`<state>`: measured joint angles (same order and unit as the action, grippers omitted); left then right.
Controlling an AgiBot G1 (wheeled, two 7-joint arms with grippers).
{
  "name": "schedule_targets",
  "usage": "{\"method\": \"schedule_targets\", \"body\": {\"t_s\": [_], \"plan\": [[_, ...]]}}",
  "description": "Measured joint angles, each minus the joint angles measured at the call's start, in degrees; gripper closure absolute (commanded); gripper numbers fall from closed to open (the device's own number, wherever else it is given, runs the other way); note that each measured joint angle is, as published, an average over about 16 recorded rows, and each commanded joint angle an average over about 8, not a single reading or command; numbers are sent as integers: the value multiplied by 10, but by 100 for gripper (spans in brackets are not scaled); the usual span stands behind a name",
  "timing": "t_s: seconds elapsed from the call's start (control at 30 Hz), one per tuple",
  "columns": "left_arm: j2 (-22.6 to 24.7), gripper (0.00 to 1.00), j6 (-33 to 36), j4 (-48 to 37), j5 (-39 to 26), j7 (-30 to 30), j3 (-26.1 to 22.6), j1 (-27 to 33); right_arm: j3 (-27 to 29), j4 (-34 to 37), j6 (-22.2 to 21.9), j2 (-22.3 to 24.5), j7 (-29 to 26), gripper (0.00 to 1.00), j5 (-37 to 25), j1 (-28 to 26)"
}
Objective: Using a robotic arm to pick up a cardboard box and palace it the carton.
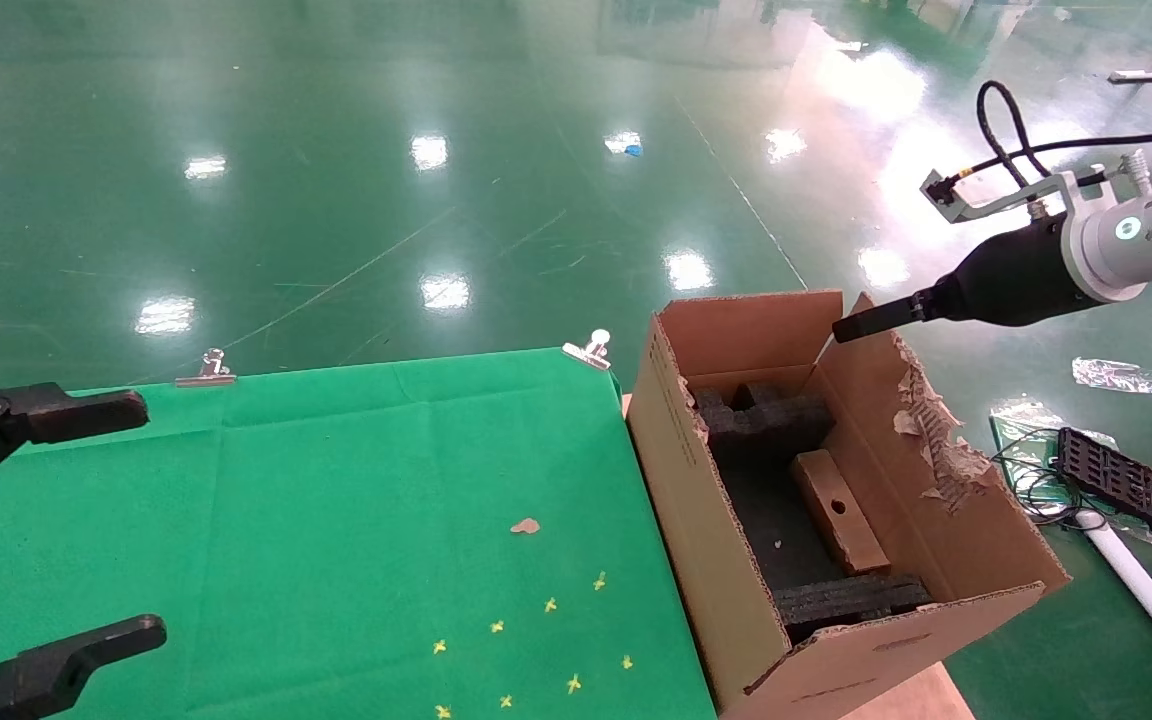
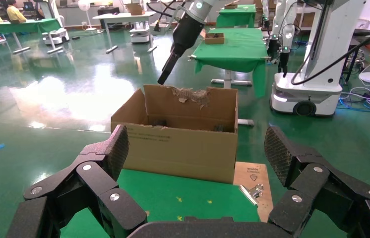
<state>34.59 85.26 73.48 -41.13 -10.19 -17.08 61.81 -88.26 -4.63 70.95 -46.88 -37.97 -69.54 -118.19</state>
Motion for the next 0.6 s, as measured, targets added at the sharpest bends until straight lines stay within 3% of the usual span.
{"method": "schedule_targets", "body": {"t_s": [0.6], "plan": [[0,0,0,-1,0,0,-1,0,183,-170,30,33,75,0,75,141]]}}
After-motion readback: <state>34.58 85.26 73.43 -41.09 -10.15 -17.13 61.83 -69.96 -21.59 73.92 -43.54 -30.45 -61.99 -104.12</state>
